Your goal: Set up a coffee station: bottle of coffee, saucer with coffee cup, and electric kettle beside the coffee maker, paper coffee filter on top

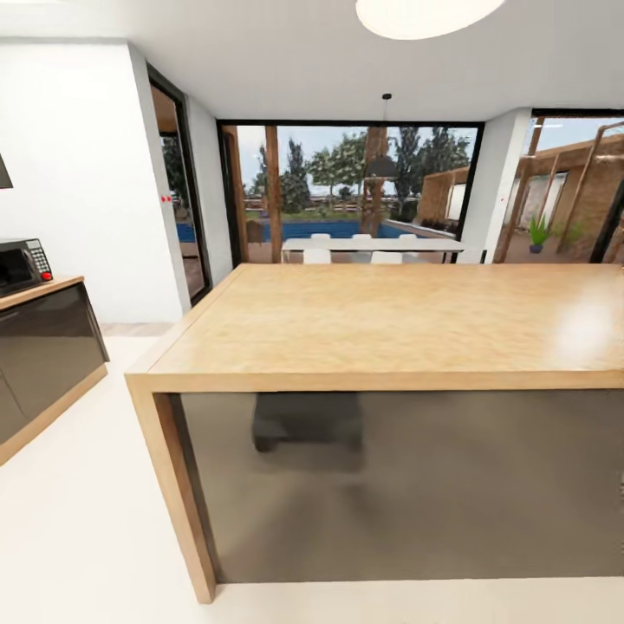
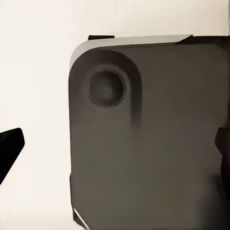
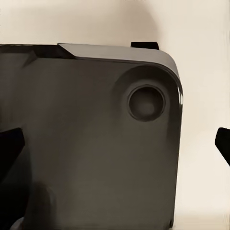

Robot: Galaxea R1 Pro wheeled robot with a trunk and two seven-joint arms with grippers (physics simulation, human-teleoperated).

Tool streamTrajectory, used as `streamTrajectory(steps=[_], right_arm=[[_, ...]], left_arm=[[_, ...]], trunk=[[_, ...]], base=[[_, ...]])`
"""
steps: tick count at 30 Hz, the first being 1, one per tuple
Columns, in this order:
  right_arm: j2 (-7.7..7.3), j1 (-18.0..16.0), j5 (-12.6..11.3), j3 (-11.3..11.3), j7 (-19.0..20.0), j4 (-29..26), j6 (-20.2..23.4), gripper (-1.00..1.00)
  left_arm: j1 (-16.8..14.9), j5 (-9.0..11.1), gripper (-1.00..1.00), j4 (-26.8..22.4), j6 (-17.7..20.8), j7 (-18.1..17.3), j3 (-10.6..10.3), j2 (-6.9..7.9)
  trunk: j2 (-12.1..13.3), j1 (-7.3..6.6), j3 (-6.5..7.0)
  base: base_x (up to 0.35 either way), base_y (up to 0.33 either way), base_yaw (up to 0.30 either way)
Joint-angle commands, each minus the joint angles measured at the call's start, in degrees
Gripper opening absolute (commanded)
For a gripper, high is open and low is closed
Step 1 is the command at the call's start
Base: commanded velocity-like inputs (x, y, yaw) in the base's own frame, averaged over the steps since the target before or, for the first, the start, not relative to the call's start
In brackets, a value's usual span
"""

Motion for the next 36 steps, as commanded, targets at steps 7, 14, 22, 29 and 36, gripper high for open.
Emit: streamTrajectory(steps=[7,14,22,29,36], right_arm=[[0.03,-0.02,0.05,0.07,0.02,-0.10,-0.09,1.00],[0.03,-0.02,0.08,0.08,0.02,-0.12,-0.19,1.00],[0.03,-0.02,0.05,0.08,0.02,-0.08,-0.52,1.00],[0.03,-0.02,-0.01,-0.05,0.02,-0.04,-0.53,1.00],[0.03,-0.02,-0.06,-0.24,0.01,0.01,-0.53,1.00]], left_arm=[[0.00,0.03,1.00,0.04,-0.05,0.04,-0.03,0.12],[0.00,0.03,1.00,0.04,0.03,0.04,-0.05,0.20],[0.08,0.03,1.00,0.13,0.03,0.04,-0.04,0.35],[0.09,-0.04,1.00,0.13,0.07,-0.02,-0.19,0.27],[0.09,0.02,1.00,0.13,0.10,0.03,-0.28,0.22]], trunk=[[2.79,-1.55,1.21],[5.60,-3.08,2.47],[8.81,-4.84,3.91],[11.62,-6.38,5.16],[14.43,-7.92,6.42]], base=[[0.000,0.000,-0.040],[0.000,0.000,0.000],[0.000,0.000,-0.039],[0.000,0.000,-0.242],[0.000,0.000,-0.266]])
